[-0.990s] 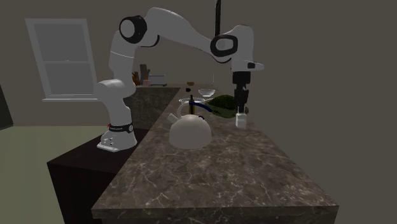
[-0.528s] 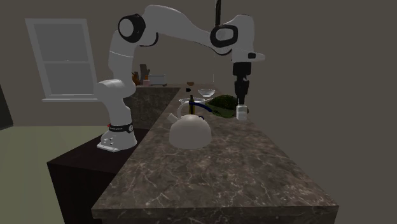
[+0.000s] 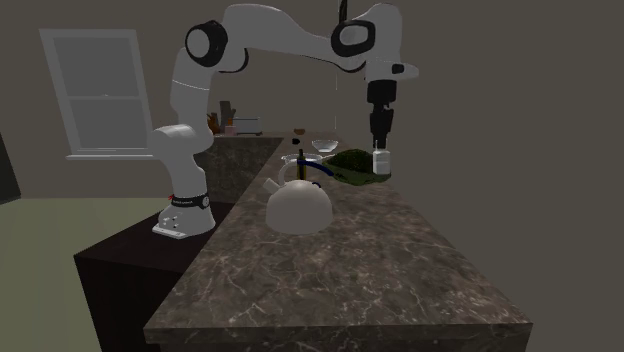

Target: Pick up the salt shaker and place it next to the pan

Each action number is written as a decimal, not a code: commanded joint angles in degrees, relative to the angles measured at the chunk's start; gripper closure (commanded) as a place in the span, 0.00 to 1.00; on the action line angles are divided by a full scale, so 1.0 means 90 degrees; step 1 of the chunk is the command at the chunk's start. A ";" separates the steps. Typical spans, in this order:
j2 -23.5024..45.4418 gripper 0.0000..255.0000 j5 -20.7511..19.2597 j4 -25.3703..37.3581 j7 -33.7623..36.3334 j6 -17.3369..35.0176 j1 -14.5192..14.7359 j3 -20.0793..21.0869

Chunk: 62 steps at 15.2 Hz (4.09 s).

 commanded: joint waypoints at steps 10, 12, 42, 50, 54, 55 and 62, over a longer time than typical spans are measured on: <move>-0.0359 1.00 -0.0084 -0.0121 0.0776 -0.0333 0.0527 0.0277; -0.0432 1.00 -0.0108 -0.0215 0.1053 -0.0345 0.0700 0.0378; 0.1845 1.00 -0.0761 0.3281 0.4941 -0.2086 0.3790 0.1634; 0.2428 1.00 -0.0861 0.3818 0.5263 -0.2076 0.4174 0.1651; 0.2254 1.00 -0.0837 0.3170 0.5328 -0.1613 0.4083 0.1671; 0.2224 1.00 -0.0834 0.3032 0.5342 -0.1508 0.4064 0.1674; 0.2117 1.00 -0.0829 0.2247 0.5431 -0.0843 0.3970 0.1681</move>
